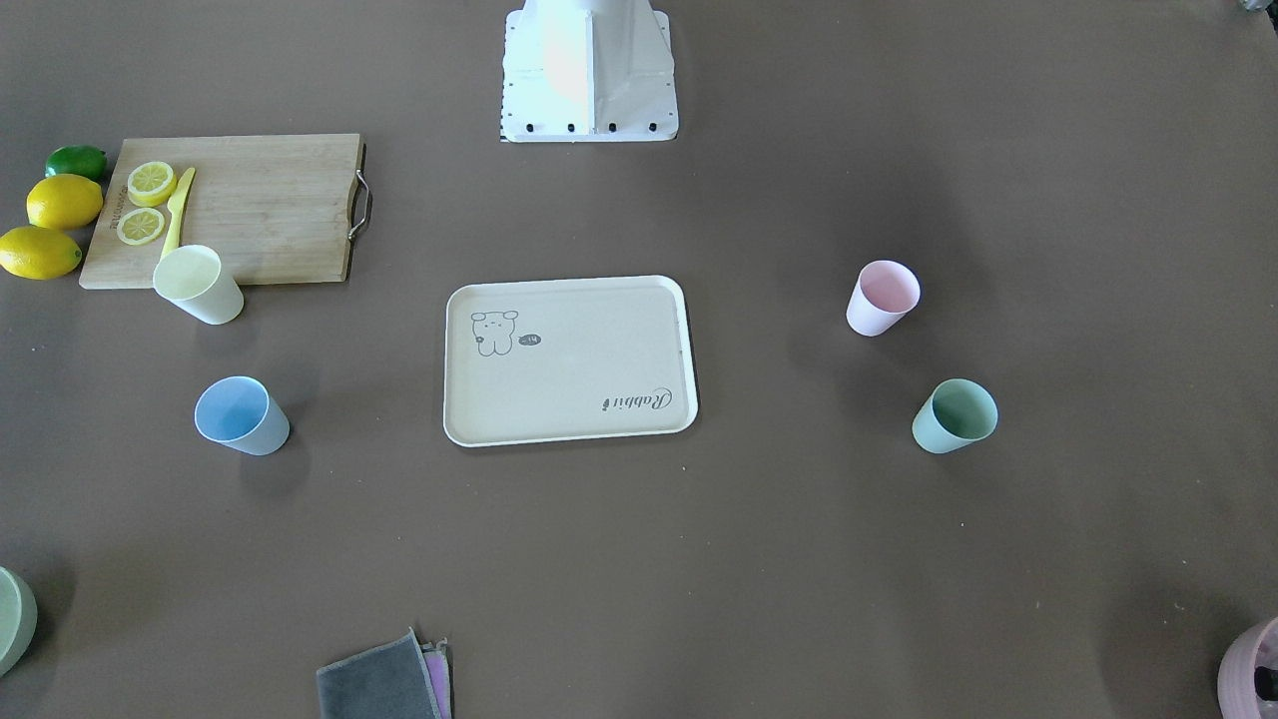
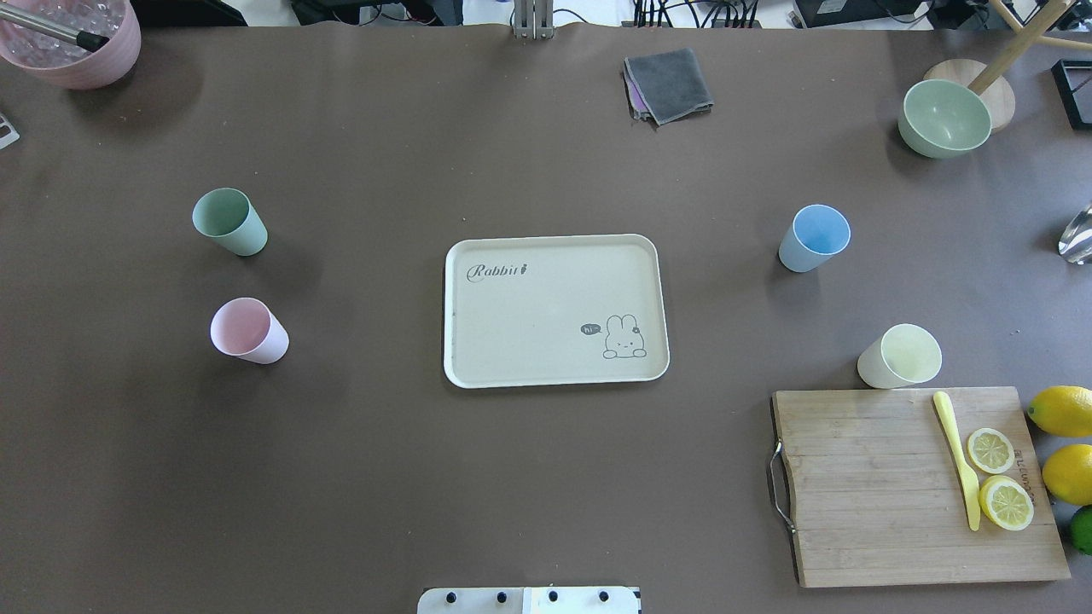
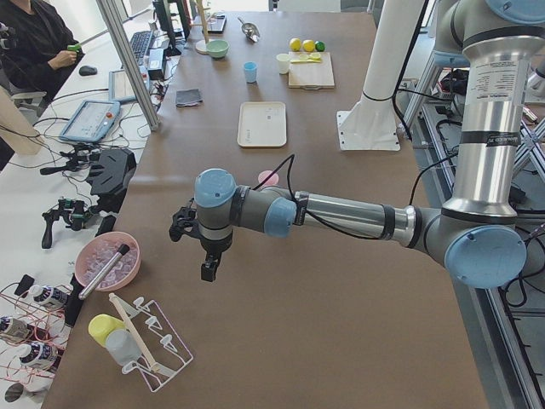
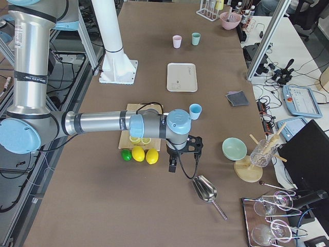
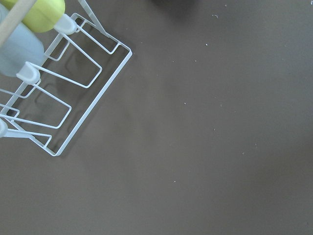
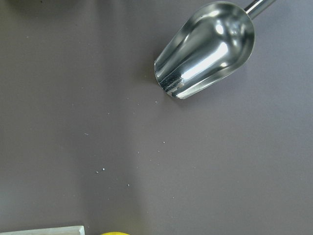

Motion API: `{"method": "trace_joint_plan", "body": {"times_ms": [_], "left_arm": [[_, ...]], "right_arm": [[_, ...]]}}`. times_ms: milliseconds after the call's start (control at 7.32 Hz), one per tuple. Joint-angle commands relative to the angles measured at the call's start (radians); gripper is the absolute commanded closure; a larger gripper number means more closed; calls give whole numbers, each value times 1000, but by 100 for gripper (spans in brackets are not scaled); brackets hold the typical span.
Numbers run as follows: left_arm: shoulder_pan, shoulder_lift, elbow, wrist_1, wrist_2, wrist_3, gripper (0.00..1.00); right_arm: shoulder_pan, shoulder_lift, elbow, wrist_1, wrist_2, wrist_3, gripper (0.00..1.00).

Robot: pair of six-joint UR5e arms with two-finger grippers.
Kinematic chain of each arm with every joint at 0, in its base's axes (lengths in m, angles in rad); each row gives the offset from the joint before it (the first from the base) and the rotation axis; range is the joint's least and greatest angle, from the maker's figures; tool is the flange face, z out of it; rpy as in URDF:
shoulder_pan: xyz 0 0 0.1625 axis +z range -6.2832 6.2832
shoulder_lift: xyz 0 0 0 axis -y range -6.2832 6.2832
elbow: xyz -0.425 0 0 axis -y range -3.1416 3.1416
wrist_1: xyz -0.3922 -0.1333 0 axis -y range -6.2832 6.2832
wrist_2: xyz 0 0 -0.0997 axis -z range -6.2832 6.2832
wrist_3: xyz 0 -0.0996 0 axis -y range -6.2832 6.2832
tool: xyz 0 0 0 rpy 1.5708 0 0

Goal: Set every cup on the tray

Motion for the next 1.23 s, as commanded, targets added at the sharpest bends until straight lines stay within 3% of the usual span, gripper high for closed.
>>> {"method": "trace_joint_plan", "body": {"times_ms": [0,1093], "left_arm": [[-1,2,-3,2,-1,-3,2],[0,17,-2,-1,-1,-3,2]], "right_arm": [[0,0,-1,0,1,0,0],[0,-2,-1,3,2,0,0]]}}
